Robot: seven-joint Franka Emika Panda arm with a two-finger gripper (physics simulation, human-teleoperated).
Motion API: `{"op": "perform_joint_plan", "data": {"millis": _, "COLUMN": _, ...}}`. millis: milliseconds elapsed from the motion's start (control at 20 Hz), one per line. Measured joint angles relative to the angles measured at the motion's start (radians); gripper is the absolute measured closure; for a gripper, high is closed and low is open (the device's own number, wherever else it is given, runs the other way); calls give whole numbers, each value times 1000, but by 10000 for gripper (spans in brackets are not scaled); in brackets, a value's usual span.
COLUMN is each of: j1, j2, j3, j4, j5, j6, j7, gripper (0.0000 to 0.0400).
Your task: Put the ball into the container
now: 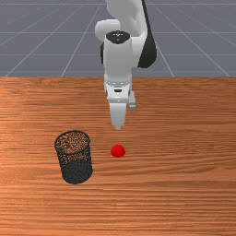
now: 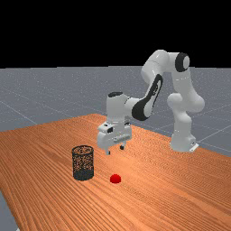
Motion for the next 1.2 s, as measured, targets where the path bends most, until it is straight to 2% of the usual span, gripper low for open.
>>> {"op": "perform_joint_plan", "data": {"millis": 50, "j1": 0, "j2": 0, "j3": 0, "j4": 0, "j5": 0, "j6": 0, "j7": 0, "gripper": 157}}
{"op": "perform_joint_plan", "data": {"millis": 100, "j1": 0, "j2": 0, "j3": 0, "j4": 0, "j5": 0, "j6": 0, "j7": 0, "gripper": 252}}
{"op": "perform_joint_plan", "data": {"millis": 150, "j1": 0, "j2": 0, "j3": 0, "j4": 0, "j5": 0, "j6": 0, "j7": 0, "gripper": 310}}
{"op": "perform_joint_plan", "data": {"millis": 250, "j1": 0, "j2": 0, "j3": 0, "j4": 0, "j5": 0, "j6": 0, "j7": 0, "gripper": 367}}
{"op": "perform_joint_plan", "data": {"millis": 300, "j1": 60, "j2": 9, "j3": -41, "j4": 17, "j5": -113, "j6": -28, "j7": 130, "gripper": 223}}
{"op": "perform_joint_plan", "data": {"millis": 350, "j1": 62, "j2": -7, "j3": -28, "j4": 11, "j5": -99, "j6": -37, "j7": 116, "gripper": 135}}
{"op": "perform_joint_plan", "data": {"millis": 400, "j1": 31, "j2": -13, "j3": 3, "j4": 23, "j5": -18, "j6": -55, "j7": 46, "gripper": 82}}
{"op": "perform_joint_plan", "data": {"millis": 500, "j1": 32, "j2": -15, "j3": 4, "j4": 41, "j5": -17, "j6": -90, "j7": 45, "gripper": 30}}
{"op": "perform_joint_plan", "data": {"millis": 700, "j1": 31, "j2": -9, "j3": 5, "j4": 63, "j5": -15, "j6": -129, "j7": 44, "gripper": 4}}
{"op": "perform_joint_plan", "data": {"millis": 950, "j1": 31, "j2": 22, "j3": 4, "j4": 57, "j5": -16, "j6": -96, "j7": 44, "gripper": 0}}
{"op": "perform_joint_plan", "data": {"millis": 1200, "j1": 28, "j2": 58, "j3": 3, "j4": 78, "j5": -15, "j6": -107, "j7": 39, "gripper": 0}}
